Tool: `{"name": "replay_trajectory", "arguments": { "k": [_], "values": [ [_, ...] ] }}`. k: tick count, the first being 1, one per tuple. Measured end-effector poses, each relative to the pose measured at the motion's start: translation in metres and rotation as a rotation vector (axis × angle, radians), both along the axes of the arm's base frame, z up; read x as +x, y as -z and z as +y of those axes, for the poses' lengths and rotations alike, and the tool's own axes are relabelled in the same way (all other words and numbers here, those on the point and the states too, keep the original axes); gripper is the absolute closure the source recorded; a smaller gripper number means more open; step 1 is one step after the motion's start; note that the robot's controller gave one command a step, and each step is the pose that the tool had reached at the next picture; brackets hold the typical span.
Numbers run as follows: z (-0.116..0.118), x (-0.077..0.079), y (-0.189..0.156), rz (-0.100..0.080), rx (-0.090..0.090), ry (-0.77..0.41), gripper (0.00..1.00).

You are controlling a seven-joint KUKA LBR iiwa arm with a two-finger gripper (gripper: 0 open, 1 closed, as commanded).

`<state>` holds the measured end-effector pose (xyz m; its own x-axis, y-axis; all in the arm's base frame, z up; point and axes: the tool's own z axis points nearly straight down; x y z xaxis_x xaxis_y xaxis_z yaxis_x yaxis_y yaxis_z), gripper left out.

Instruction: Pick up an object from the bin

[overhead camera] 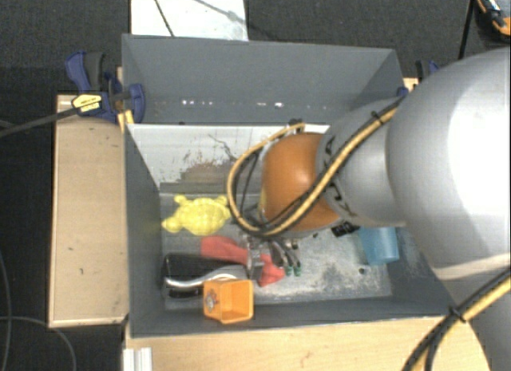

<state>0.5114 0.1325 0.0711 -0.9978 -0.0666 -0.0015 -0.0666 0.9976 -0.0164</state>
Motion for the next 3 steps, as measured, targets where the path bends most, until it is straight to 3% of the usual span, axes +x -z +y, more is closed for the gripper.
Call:
{"name": "replay_trajectory", "arguments": {
  "k": [1, 2, 3],
  "values": [
    [0.003, -0.023, -0.044, 0.007, 0.008, -0.001, 1.00],
    [0.010, -0.032, -0.101, 0.000, 0.017, -0.006, 1.00],
    [0.009, -0.028, -0.114, -0.003, 0.018, -0.006, 1.00]
  ]
}}
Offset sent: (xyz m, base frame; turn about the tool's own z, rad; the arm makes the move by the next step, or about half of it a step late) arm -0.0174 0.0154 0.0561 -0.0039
